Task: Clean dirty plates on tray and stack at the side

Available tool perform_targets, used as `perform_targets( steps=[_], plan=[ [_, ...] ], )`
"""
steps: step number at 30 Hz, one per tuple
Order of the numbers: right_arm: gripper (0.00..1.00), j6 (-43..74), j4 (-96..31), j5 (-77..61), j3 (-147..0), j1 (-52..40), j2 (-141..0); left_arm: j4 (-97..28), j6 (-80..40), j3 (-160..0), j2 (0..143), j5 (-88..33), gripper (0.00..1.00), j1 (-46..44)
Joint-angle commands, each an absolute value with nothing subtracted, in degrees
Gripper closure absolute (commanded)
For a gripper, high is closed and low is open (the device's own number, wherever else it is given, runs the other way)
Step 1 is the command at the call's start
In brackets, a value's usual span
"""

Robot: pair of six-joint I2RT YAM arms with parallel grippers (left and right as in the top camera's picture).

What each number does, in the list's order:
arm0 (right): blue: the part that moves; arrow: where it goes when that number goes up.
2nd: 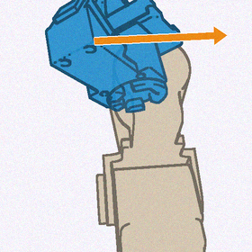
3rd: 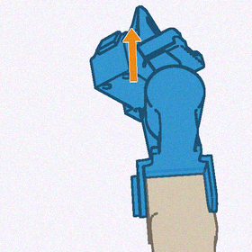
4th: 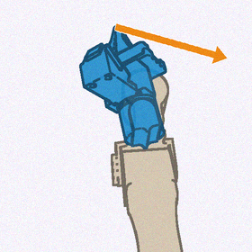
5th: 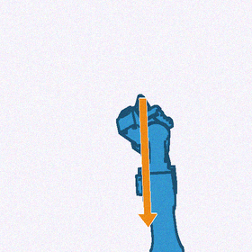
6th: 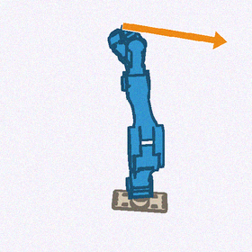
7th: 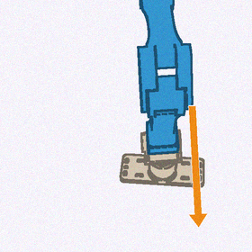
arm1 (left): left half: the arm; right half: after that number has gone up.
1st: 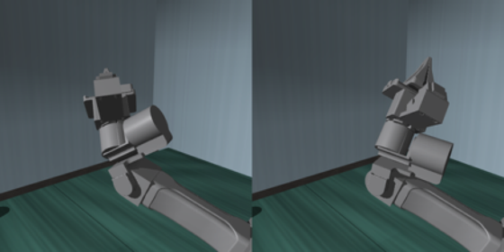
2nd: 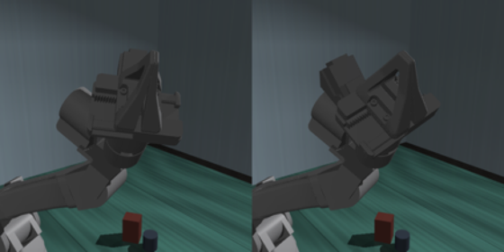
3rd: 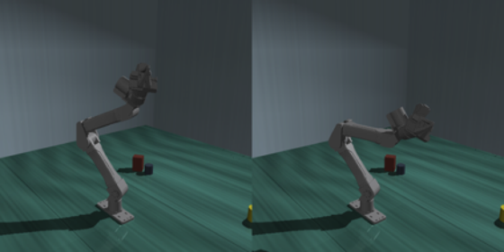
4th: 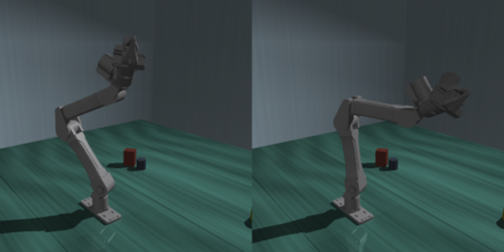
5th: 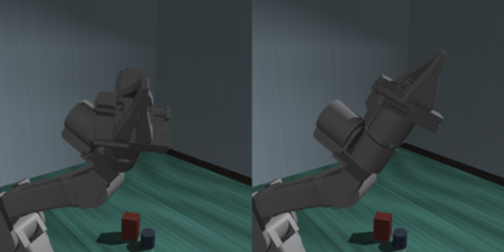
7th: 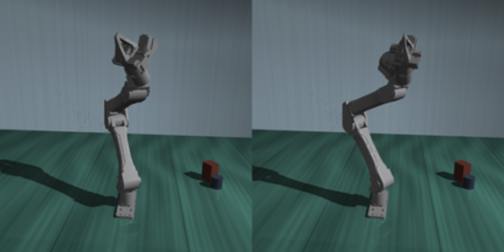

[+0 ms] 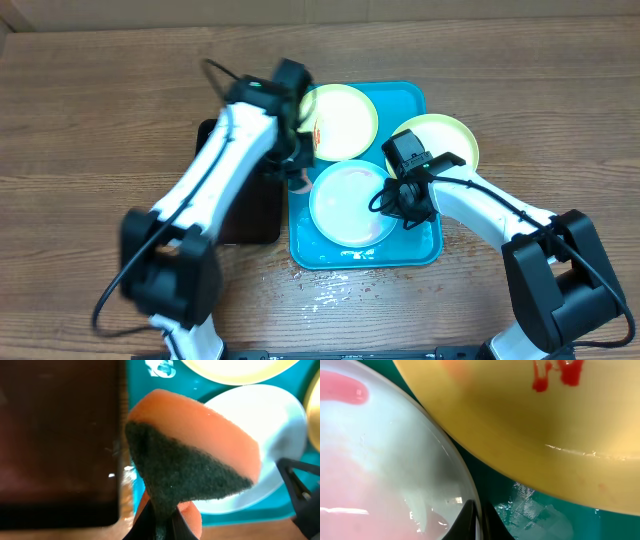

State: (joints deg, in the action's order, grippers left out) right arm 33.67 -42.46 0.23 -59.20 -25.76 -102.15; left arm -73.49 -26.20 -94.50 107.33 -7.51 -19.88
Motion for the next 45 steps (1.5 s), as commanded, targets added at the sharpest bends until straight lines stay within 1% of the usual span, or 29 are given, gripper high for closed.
perform_targets(
  steps=[1,4,6,10,14,16,17,18,19,20,21,23,29,32,35,39,42,45],
  plan=[
    [0.96,34.1,-43.4,7.7,-57.2,-24.7,-104.5,-75.8,-23.6,-94.7,104.4,-3.3,0.96,-16.0],
    [0.96,34.1,-43.4,7.8,-57.2,-24.7,-104.5,-78.5,-23.5,-94.1,104.7,4.6,0.95,-12.2],
    [0.96,34.1,-43.4,7.9,-57.2,-24.7,-104.5,-77.9,-23.5,-91.9,104.7,6.7,0.96,-9.6],
    [0.96,34.1,-43.4,7.9,-57.2,-24.7,-104.5,-72.1,-23.2,-83.9,104.7,4.3,0.96,-4.7],
    [0.96,32.9,-43.1,7.9,-57.2,-24.7,-104.5,-62.6,-19.6,-75.4,104.7,-3.5,0.95,-2.1],
    [0.96,32.5,-42.9,7.9,-57.2,-24.7,-104.5,-60.1,-19.2,-73.3,104.7,-4.6,0.85,-1.9],
    [0.96,32.5,-42.9,7.9,-57.2,-24.7,-104.5,-60.0,-19.2,-73.1,104.7,-4.6,0.76,-1.9],
    [0.96,30.5,-43.5,7.9,-57.8,-24.7,-104.4,-60.0,-19.2,-73.2,104.6,-4.6,0.55,-1.9],
    [0.96,29.1,-44.8,7.9,-58.7,-24.7,-104.2,-60.2,-19.2,-73.4,104.4,-4.6,0.43,-1.9],
    [0.96,28.0,-46.2,7.9,-59.7,-24.7,-103.9,-60.8,-19.2,-73.8,104.0,-4.8,0.34,-1.9],
    [0.96,26.8,-47.9,7.9,-61.0,-24.7,-103.5,-61.4,-19.1,-74.4,103.7,-5.0,0.28,-1.8],
    [0.96,24.2,-51.8,7.9,-64.7,-24.8,-102.3,-62.7,-18.0,-76.0,102.8,-5.9,0.22,-1.7],
    [0.96,15.9,-61.8,7.9,-78.7,-28.7,-99.2,-66.7,-17.7,-83.7,98.3,-9.1,0.17,-0.3],
    [0.96,14.7,-63.3,8.4,-85.6,-32.5,-99.2,-68.1,-17.7,-87.8,95.8,-11.6,0.13,1.0],
    [0.96,14.7,-60.2,9.6,-88.9,-36.6,-99.2,-69.6,-17.7,-91.6,93.8,-13.6,0.12,2.2],
    [0.96,15.0,-51.1,13.5,-89.0,-42.4,-99.7,-71.1,-17.4,-95.0,91.2,-15.6,0.08,3.9],
    [0.96,15.4,-45.5,20.4,-88.9,-46.1,-101.5,-72.3,-17.3,-96.9,89.3,-16.3,0.09,4.9],
    [0.96,16.5,-42.3,25.6,-88.9,-48.6,-103.6,-72.2,-17.3,-97.4,87.8,-16.4,0.06,5.1]
  ],
)
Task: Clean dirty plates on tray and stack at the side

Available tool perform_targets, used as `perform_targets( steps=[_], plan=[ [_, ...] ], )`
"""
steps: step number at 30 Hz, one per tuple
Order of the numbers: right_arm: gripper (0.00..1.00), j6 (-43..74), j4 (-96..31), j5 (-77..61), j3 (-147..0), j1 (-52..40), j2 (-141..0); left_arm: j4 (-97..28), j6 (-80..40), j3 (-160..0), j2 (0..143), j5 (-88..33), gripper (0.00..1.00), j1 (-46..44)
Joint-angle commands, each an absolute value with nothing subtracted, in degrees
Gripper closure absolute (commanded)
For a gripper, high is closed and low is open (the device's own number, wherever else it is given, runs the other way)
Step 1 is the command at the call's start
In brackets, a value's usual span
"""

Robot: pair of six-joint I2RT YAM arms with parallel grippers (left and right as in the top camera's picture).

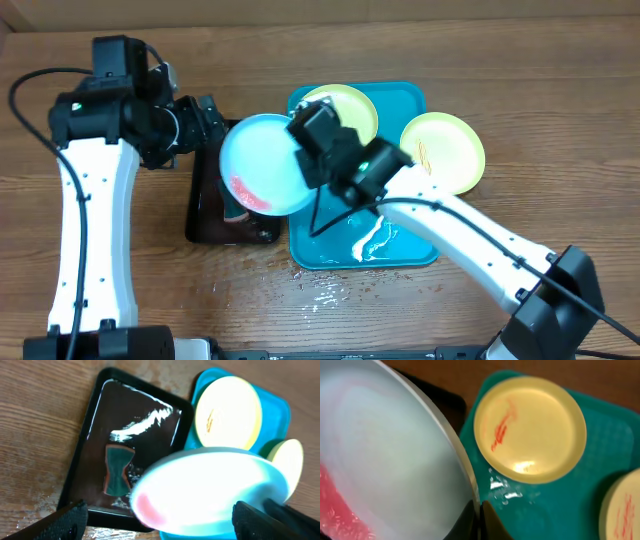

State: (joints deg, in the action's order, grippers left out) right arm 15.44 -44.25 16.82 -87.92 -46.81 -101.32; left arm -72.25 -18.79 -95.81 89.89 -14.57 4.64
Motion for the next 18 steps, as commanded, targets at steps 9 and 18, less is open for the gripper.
perform_targets(
  steps=[9,18],
  plan=[
    [0.96,16.4,-36.9,47.5,-88.9,-56.7,-105.1,-72.8,-17.3,-97.4,86.5,-16.5,0.04,5.2],
    [0.96,14.2,-38.4,55.1,-88.9,-61.7,-105.1,-72.8,-17.3,-98.8,85.3,-22.6,0.08,5.4]
  ],
)
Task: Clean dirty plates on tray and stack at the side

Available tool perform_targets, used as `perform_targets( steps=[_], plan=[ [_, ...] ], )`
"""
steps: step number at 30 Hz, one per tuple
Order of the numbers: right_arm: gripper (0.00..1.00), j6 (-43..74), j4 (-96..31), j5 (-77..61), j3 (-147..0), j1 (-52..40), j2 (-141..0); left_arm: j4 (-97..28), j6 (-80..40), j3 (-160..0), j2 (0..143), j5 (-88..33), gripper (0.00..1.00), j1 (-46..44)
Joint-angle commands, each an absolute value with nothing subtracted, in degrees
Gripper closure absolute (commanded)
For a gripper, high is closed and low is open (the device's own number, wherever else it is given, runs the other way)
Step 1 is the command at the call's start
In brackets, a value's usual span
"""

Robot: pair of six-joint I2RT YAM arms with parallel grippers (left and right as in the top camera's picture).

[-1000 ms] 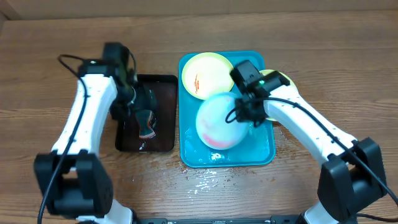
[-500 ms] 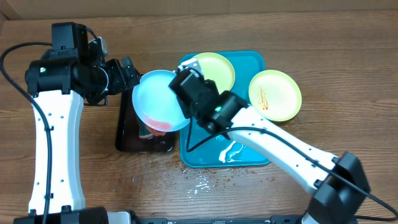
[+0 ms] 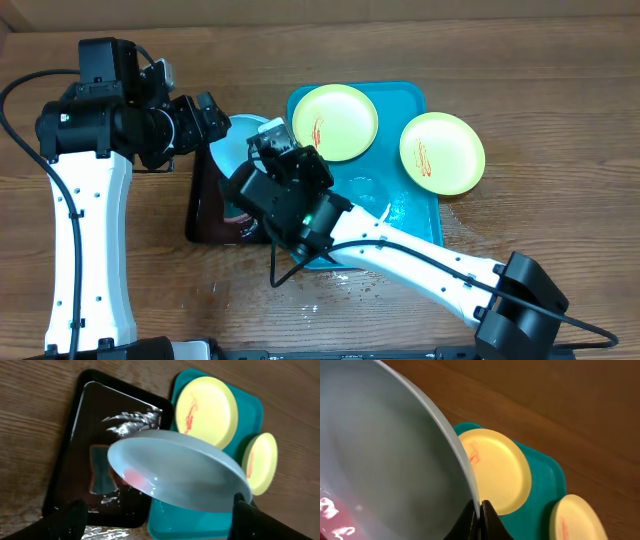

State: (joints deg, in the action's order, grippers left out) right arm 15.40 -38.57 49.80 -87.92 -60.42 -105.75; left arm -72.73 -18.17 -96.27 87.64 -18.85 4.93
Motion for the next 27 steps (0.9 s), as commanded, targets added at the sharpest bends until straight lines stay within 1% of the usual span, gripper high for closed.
perform_targets(
  steps=[1,5,9,17,21,24,27],
  plan=[
    [0.96,13.4,-38.4,55.9,-88.9,-62.1,-105.1,-72.8,-17.3,-99.1,84.9,-22.6,0.07,5.4],
    [0.96,13.0,-38.4,58.7,-88.9,-62.6,-105.1,-72.1,-17.1,-99.6,83.0,-22.3,0.04,5.4],
    [0.96,13.0,-38.4,58.7,-88.9,-62.6,-105.1,-72.0,-17.0,-99.6,81.6,-22.3,0.03,6.2],
    [0.96,13.0,-38.0,59.2,-88.9,-62.8,-105.1,-71.9,-16.7,-99.6,81.0,-23.0,0.04,6.8],
    [0.96,12.0,-36.6,67.0,-88.9,-62.9,-105.1,-71.2,-16.7,-100.7,80.4,-24.3,0.04,7.8],
    [0.96,10.0,-36.0,63.4,-88.9,-63.6,-105.1,-71.3,-16.7,-102.1,79.9,-25.3,0.02,8.9],
    [0.96,10.6,-35.6,66.7,-88.9,-63.7,-105.1,-71.5,-16.7,-102.9,79.4,-25.5,0.01,9.6]
  ],
)
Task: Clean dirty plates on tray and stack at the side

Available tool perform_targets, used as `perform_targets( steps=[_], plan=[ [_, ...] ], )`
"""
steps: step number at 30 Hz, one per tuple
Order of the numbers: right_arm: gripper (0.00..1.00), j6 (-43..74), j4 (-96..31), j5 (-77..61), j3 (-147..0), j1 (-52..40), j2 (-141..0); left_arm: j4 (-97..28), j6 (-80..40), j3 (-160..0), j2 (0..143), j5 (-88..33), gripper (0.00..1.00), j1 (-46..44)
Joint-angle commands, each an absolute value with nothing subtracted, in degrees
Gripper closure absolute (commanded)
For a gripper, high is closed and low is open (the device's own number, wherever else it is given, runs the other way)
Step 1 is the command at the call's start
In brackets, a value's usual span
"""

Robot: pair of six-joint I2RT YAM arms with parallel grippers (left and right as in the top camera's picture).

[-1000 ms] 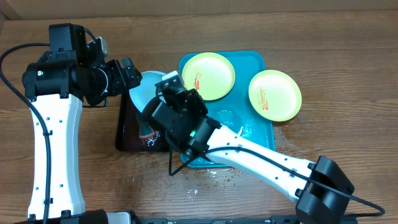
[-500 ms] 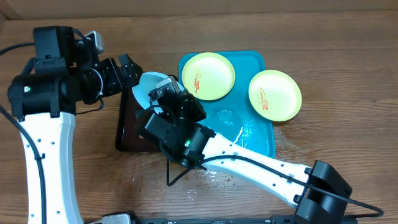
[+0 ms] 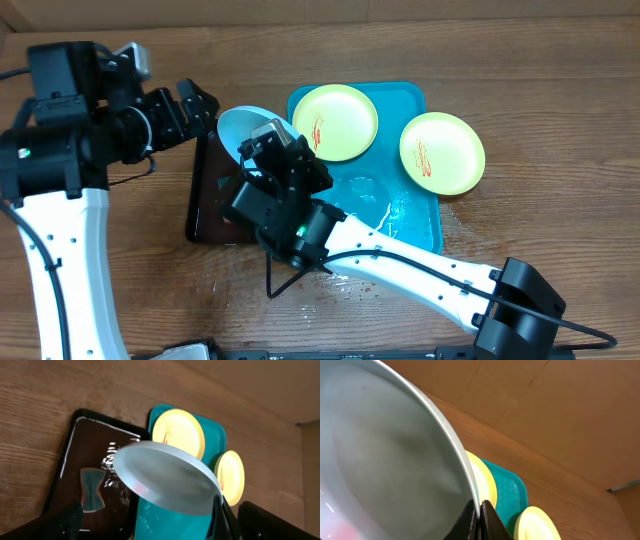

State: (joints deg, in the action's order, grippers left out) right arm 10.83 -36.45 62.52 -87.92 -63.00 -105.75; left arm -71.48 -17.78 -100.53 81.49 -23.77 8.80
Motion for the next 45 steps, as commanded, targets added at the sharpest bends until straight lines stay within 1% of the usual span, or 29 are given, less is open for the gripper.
perform_targets(
  steps=[1,3,6,8,10,12,15,17,20,22,24,27,31,32,34,36,38,40,45],
  plan=[
    [0.96,11.0,-35.1,65.5,-88.9,-63.7,-105.1,-71.6,-16.7,-102.9,79.3,-25.5,0.00,9.7],
    [0.96,9.7,-34.8,62.8,-88.9,-64.3,-105.1,-71.9,-16.7,-102.9,79.1,-25.5,0.00,9.7],
    [0.96,8.1,-33.6,69.0,-88.9,-64.7,-105.4,-72.3,-16.7,-102.9,79.1,-25.5,0.00,9.7],
    [0.96,7.3,-31.9,67.4,-88.9,-64.9,-105.4,-72.6,-16.7,-102.9,79.1,-25.5,0.00,9.7],
    [0.96,1.9,-30.3,68.7,-88.9,-65.6,-105.5,-72.6,-16.7,-102.9,79.1,-25.5,0.00,9.7],
    [0.96,2.0,-29.1,70.7,-88.9,-65.6,-105.5,-72.6,-16.7,-102.9,79.1,-25.5,0.00,9.7],
    [0.96,0.9,-28.8,66.7,-88.9,-66.4,-105.5,-72.6,-16.7,-102.9,79.1,-25.5,0.00,9.7],
    [0.96,-0.3,-28.8,68.6,-88.9,-67.1,-105.6,-72.7,-16.7,-102.9,79.1,-25.5,0.00,9.7],
    [0.96,3.2,-28.8,67.4,-88.9,-67.1,-105.6,-73.1,-16.7,-102.9,79.1,-25.5,0.00,9.7],
    [0.96,2.6,-28.8,66.8,-88.8,-67.2,-105.6,-73.1,-16.7,-102.9,79.1,-25.6,0.00,9.7],
    [0.96,3.0,-28.7,69.8,-88.8,-66.6,-105.6,-73.2,-16.7,-102.9,79.1,-25.6,0.00,9.7],
    [0.96,4.4,-29.2,65.5,-88.8,-66.0,-105.6,-73.5,-16.7,-102.9,79.1,-25.6,0.00,9.7],
    [0.96,5.1,-30.2,65.9,-88.8,-65.1,-105.6,-73.8,-16.7,-102.9,79.1,-25.6,0.00,9.7],
    [0.96,8.4,-30.8,65.5,-88.8,-64.4,-105.6,-74.0,-16.7,-102.9,79.1,-25.6,0.00,9.7],
    [0.96,16.4,-33.8,59.5,-88.8,-62.9,-105.6,-74.1,-16.7,-102.9,79.1,-25.6,0.00,9.7],
    [0.96,23.8,-37.7,45.0,-88.9,-60.3,-105.6,-74.3,-16.7,-102.9,79.1,-25.6,0.00,9.7],
    [0.96,27.7,-39.5,32.8,-88.9,-57.2,-105.5,-74.6,-16.6,-102.9,79.1,-25.5,0.00,9.7],
    [0.96,28.3,-40.8,21.7,-89.2,-53.1,-105.1,-74.8,-16.2,-102.9,79.1,-25.5,0.00,9.7],
    [0.96,28.3,-48.4,-2.6,-92.9,-39.0,-101.5,-74.9,-15.1,-102.9,79.1,-25.5,0.00,9.7]
  ],
)
